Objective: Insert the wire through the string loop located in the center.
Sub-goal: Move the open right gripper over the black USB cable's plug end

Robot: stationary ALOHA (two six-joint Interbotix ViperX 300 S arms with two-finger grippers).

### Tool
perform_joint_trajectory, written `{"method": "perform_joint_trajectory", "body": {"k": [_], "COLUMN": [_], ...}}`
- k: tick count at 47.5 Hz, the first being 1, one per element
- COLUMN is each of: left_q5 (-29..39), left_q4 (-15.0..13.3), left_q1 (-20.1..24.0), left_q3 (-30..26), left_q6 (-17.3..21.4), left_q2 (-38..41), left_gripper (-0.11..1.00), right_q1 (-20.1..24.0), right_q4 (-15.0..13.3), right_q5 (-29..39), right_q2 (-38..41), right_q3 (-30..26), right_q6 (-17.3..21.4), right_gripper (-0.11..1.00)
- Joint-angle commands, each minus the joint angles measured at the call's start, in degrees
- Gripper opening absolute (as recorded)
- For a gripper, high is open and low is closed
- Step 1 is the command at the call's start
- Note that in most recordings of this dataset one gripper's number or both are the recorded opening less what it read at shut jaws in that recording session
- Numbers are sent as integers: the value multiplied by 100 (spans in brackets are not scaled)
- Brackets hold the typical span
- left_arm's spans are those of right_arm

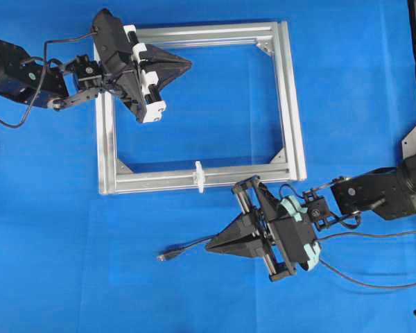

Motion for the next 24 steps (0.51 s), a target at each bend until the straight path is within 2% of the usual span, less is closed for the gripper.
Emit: {"method": "perform_joint_trajectory", "body": {"k": [1, 6, 15, 24], "left_q5": [97, 176, 185, 185], "left_q4": [132, 132, 132, 132], "left_q1": [-193, -193, -211, -220], "left_q3": [-79, -35, -9, -18], "left_q6": [-9, -18, -18, -18], "left_q2": [-220, -229, -237, -237], "left_gripper": [0, 0, 0, 0], "right_q1": [-53, -44, 0, 9], "right_q4": [-9, -9, -9, -9], "right_q5": [0, 123, 255, 413], "right_q2": [-220, -229, -229, -229], "right_q3": [-88, -97, -158, -246], "right_q6": [-9, 35, 62, 272], "right_gripper": [0, -4, -4, -4]}}
